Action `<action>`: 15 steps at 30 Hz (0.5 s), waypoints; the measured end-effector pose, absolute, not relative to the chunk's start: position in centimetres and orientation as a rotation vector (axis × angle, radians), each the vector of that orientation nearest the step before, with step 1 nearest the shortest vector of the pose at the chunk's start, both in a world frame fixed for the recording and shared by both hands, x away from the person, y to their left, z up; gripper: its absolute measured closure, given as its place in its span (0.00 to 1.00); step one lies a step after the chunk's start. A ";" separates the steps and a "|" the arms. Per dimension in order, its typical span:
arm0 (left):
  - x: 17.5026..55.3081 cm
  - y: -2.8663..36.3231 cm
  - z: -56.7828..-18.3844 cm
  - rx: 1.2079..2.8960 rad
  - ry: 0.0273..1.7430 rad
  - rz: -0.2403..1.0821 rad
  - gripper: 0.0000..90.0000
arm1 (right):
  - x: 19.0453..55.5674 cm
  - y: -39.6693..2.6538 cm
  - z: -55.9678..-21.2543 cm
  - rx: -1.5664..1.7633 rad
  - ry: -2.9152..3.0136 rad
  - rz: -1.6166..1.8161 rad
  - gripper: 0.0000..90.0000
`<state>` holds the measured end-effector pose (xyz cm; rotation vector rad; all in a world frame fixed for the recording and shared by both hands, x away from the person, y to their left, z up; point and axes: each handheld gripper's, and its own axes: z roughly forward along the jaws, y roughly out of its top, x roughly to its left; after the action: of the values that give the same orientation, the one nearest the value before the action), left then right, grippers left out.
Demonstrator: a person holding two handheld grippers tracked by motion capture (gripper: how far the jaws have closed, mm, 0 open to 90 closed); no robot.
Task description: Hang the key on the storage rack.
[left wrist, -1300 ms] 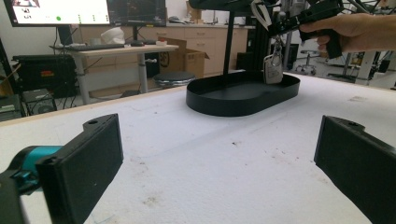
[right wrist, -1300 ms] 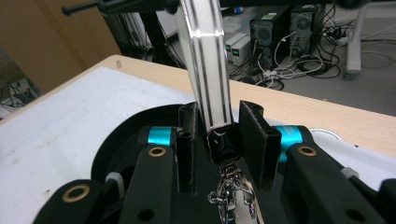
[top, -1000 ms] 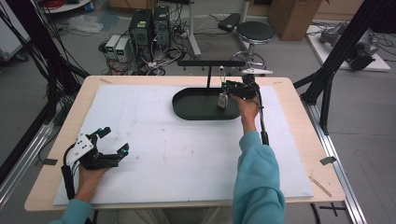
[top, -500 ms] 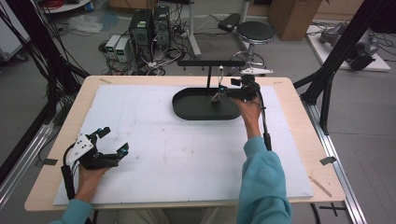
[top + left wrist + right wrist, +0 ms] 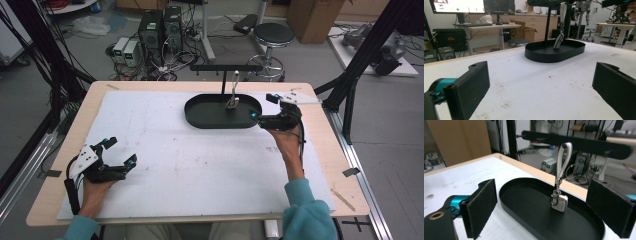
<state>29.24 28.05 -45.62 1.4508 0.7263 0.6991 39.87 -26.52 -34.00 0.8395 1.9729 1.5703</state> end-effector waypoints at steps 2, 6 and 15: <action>29.1 28.0 -45.6 1.443 0.726 0.709 0.02 | 38.3 -27.6 -34.3 0.825 1.939 1.589 0.10; 28.6 28.1 -45.8 1.422 0.708 0.743 0.02 | 35.3 -29.4 -35.8 0.819 1.890 1.611 0.01; 28.5 28.0 -45.7 1.432 0.719 0.751 0.02 | 31.0 -32.8 -40.9 0.875 1.812 1.635 0.01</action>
<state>28.47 27.98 -45.71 1.4320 0.7194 0.7505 30.95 -32.82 -40.92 0.8745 1.8123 1.6349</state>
